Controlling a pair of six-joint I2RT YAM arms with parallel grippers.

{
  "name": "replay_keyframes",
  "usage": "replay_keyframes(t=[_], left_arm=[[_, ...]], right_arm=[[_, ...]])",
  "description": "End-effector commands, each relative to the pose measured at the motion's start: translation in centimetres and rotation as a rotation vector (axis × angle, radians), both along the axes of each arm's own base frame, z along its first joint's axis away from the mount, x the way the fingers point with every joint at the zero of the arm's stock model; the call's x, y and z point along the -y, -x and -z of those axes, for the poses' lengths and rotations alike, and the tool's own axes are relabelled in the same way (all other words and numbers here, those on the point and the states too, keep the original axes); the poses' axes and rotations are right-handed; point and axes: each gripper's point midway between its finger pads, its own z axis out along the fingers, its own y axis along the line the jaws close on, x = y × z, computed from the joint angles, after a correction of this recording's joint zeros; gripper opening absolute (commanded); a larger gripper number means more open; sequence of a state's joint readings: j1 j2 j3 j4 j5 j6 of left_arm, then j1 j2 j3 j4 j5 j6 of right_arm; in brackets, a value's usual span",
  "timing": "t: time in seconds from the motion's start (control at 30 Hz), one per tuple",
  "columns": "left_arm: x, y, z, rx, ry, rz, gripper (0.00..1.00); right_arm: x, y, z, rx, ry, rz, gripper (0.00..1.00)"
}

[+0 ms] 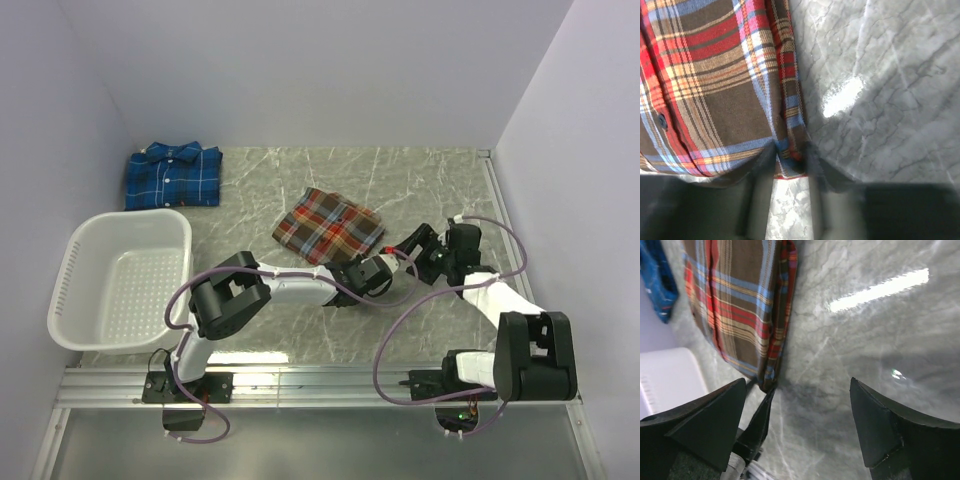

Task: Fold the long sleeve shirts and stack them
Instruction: Fold the shirt

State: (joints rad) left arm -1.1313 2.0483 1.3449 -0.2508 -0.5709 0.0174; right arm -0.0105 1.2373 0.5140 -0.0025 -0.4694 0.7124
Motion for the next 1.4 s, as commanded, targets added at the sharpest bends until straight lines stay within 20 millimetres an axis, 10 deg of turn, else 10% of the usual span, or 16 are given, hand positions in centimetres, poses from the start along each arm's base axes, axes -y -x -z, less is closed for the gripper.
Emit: replay_keyframes(t=[0.0, 0.17, 1.37], left_arm=[[-0.8, 0.0, 0.3, 0.005, -0.038, 0.000, 0.25], [-0.2, 0.2, -0.9, -0.004, 0.028, 0.001, 0.01], [0.1, -1.1, -6.6, -0.193, 0.407, -0.142, 0.01]], right_arm=[[-1.3, -1.7, -1.4, 0.077, -0.116, 0.018, 0.92], [-2.5, -2.9, -1.6, 0.083, -0.258, 0.035, 0.96], [-10.4, -5.7, 3.8, -0.088, -0.424, 0.146, 0.95]])
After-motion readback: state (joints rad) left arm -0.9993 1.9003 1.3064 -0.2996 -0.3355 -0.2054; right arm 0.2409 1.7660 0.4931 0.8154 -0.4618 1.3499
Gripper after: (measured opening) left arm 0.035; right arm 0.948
